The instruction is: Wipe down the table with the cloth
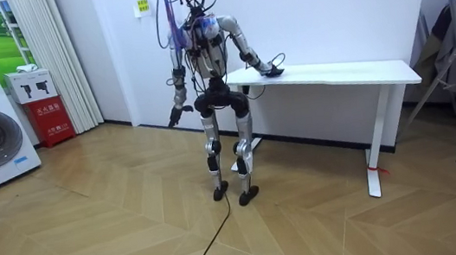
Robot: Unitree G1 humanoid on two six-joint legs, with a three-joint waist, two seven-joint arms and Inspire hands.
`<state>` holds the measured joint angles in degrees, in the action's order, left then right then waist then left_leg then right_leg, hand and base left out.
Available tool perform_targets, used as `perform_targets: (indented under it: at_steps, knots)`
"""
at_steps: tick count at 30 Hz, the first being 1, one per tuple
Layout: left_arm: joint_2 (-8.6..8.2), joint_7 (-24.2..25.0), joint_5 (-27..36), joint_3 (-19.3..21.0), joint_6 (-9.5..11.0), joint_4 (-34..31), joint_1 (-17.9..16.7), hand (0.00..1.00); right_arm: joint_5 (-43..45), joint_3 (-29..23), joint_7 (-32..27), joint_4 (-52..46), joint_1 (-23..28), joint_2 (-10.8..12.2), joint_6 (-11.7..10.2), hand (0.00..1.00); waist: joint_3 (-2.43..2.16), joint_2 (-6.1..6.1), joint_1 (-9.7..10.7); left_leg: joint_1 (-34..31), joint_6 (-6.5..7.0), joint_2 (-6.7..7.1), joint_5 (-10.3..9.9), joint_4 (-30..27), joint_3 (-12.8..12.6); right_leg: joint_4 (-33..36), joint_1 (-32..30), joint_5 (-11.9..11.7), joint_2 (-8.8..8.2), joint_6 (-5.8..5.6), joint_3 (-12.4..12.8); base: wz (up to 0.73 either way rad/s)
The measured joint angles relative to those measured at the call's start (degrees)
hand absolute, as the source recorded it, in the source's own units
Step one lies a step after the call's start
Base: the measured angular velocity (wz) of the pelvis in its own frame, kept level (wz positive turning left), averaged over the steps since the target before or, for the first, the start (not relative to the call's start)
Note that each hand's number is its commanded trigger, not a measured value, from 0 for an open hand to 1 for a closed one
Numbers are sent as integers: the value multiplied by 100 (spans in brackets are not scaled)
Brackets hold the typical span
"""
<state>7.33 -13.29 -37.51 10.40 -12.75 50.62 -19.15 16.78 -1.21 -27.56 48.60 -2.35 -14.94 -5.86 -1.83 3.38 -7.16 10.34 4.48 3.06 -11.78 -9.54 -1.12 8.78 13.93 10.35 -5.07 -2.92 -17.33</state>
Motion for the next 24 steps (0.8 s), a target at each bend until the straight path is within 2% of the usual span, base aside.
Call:
perform_targets:
  at_steps: [1, 2, 3, 4, 5, 6, 7, 8, 9, 10, 11, 14, 16, 18, 19, 21, 22, 24]
  knots:
    - [-18, -7, 76, -6, -1, 1, -3, 0, -2, 13, 73, 39, -109, 11, 73, 100, 7, 2, -32, 2, 2, -1, -1, -2, -11, 3, -5, 0, 3, 0, -2, -23]
    - [-29, -8, 239, -74, -1, 13, 18, 0, -19, 94, 216, 82, -339, 19, 268, 100, 21, 14, -33, -10, 3, -6, -2, -7, -33, 5, -25, 0, 9, 0, -5, -27]
    - [-34, -12, 338, -199, 5, 14, 47, 0, -19, 213, 346, 63, -571, 16, 547, 100, 25, 18, -81, -54, 2, -26, -2, -12, -91, 36, -98, -4, 17, 5, 12, -26]
    - [-37, -12, 358, -259, 7, 13, 70, 0, -3, 258, 407, 71, -714, 16, 701, 100, 30, 20, -104, -84, -6, -35, 4, -12, -108, 48, -134, -10, 22, 16, 11, -21]
    - [-39, -10, 357, -389, 7, 12, 96, 0, 35, 404, 550, 68, -1007, 14, 1027, 100, 62, 21, -142, -121, -26, -57, 33, -4, -140, 114, -227, -19, 29, 33, 28, -27]
    - [-41, -2, 355, -452, 0, 9, 112, 0, 143, 605, 732, 36, -1279, 24, 1299, 100, 92, 30, -267, -135, -46, -89, 55, 20, -224, 133, -307, -34, 55, 75, 100, -27]
    - [-36, -2, 355, -471, -12, 2, 124, 0, 167, 740, 828, -26, -1392, 26, 1399, 100, 106, 31, -332, -162, -55, -115, 59, 17, -259, 135, -341, -48, 74, 97, 116, -33]
    - [-10, 1, 363, -516, -71, 4, 170, 0, 197, 1041, 1022, -137, -1664, 36, 1518, 100, 164, 71, -447, -220, -88, -153, 79, 16, -303, 184, -455, -50, 107, 135, 178, -13]
    - [-6, 14, 412, -530, -128, 7, 219, 0, 225, 1313, 1223, -209, -1965, 67, 1531, 100, 253, 116, -518, -275, -121, -176, 102, 11, -300, 182, -515, -52, 128, 164, 168, -7]
    - [-4, 27, 429, -588, -153, 8, 237, 0, 268, 1410, 1316, -210, -2096, 81, 1521, 100, 288, 119, -575, -278, -129, -189, 106, 3, -297, 176, -530, -59, 139, 177, 157, 8]
    - [-1, 45, 430, -714, -180, 8, 237, 0, 351, 1537, 1481, -201, -2293, 93, 1520, 100, 300, 143, -656, -323, -143, -201, 115, 3, -268, 159, -566, -65, 156, 186, 136, 18]
    - [-1, 59, 454, -749, -222, 5, 125, 0, 379, 1578, 1621, -178, -2387, 98, 1479, 100, 284, 190, -906, -389, -159, -210, 148, 7, -163, 82, -562, -66, 168, 187, -5, 29]
    - [29, 64, 458, -749, -232, 5, -40, 0, 377, 1567, 1553, -6, -2181, 98, 1347, 100, 281, 195, -885, -378, -159, -208, 147, 12, -54, 70, -504, -66, 169, 186, -99, 37]
    - [64, 71, 482, -702, -230, 15, -215, 0, 255, 1286, 1189, -2, -1603, 98, 732, 100, 256, 194, -675, -324, -160, -168, 147, 9, 42, -4, -366, -66, 108, 186, -158, 49]
    - [64, 71, 477, -686, -229, 9, -243, 0, 241, 1224, 1095, -2, -1471, 100, 584, 100, 244, 195, -619, -313, -160, -153, 147, 7, 35, -24, -330, -65, 100, 184, -134, 46]
    - [61, 70, 432, -530, -187, 8, -223, 0, 170, 731, 689, -3, -850, 102, 59, 100, 195, 196, -311, -269, -159, -108, 147, 8, -94, -86, -192, -61, 61, 177, 14, 40]
    - [55, 66, 373, -441, -163, 9, -219, 0, 152, 547, 600, -3, -691, 102, -15, 100, 166, 197, -271, -268, -158, -105, 147, 9, -153, -85, -189, -59, 48, 170, 59, 3]
    - [42, 45, 246, -121, -90, -4, -264, 0, 100, -100, 264, -2, -116, 97, -149, 100, 79, 215, -121, -182, -157, -94, 147, 11, -455, -82, -160, -41, 8, 138, 251, -33]
